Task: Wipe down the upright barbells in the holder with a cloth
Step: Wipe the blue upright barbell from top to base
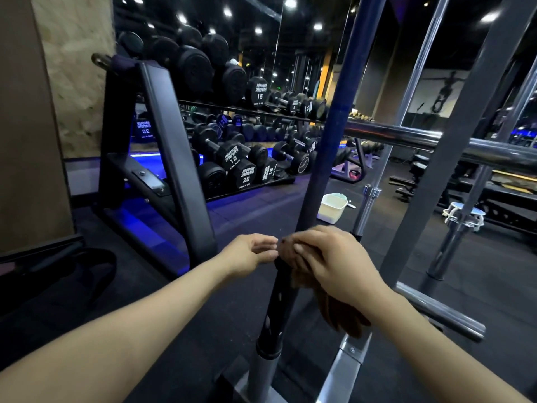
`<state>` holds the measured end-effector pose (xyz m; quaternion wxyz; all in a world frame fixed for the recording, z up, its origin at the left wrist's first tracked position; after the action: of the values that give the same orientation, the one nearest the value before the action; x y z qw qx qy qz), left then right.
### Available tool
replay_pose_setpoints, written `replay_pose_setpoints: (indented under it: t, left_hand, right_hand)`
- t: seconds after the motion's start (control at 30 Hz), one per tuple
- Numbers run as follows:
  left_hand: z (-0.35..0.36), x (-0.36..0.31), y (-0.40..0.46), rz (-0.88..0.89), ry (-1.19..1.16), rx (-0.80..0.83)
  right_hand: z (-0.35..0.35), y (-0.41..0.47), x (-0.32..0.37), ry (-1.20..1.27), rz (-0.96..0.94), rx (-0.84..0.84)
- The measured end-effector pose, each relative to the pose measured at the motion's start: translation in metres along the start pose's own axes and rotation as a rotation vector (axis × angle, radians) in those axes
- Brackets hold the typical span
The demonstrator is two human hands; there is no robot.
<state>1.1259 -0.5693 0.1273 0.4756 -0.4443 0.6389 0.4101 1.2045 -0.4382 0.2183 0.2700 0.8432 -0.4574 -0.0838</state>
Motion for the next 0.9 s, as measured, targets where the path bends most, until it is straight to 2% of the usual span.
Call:
replay_pose_setpoints:
  t: [0.13, 0.27, 0.47, 0.6, 0.7, 0.9]
  left_hand:
    - [-0.026, 0.004, -0.008, 0.003, -0.015, -0.117]
    - [-0.031, 0.010, -0.011, -0.004, 0.034, -0.149]
    - [-0.017, 0.008, 0.000, -0.017, 0.014, -0.136]
    - [-0.013, 0.006, 0.001, -0.031, 0.076, -0.141]
    - [-0.014, 0.015, 0.000, -0.076, -0.041, -0.141]
    - [0.002, 0.005, 0.002, -0.042, -0.211, -0.081]
  right_hand:
    - [0.024, 0.026, 0.017, -0.069, -0.037, -0.081]
    - [0.054, 0.040, 0.013, -0.293, 0.097, 0.082]
    - [0.028, 0.006, 0.001, -0.089, 0.130, 0.025]
    - [0.042, 0.031, 0.009, -0.148, 0.167, 0.067]
    - [0.049, 0.040, 0.008, -0.151, 0.204, 0.074]
    - [0.028, 0.000, -0.015, 0.007, 0.182, 0.043]
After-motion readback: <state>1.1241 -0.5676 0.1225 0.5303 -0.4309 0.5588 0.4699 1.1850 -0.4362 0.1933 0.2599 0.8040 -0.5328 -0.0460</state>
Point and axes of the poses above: each hand's wrist, its own y-axis towards the middle knuckle, its own z-axis out of the palm, x = y × z, the point moved 7 cm from there along y, towards the middle knuckle, and after that the axes turned 3 degrees about -y, right-handed, at the moved point
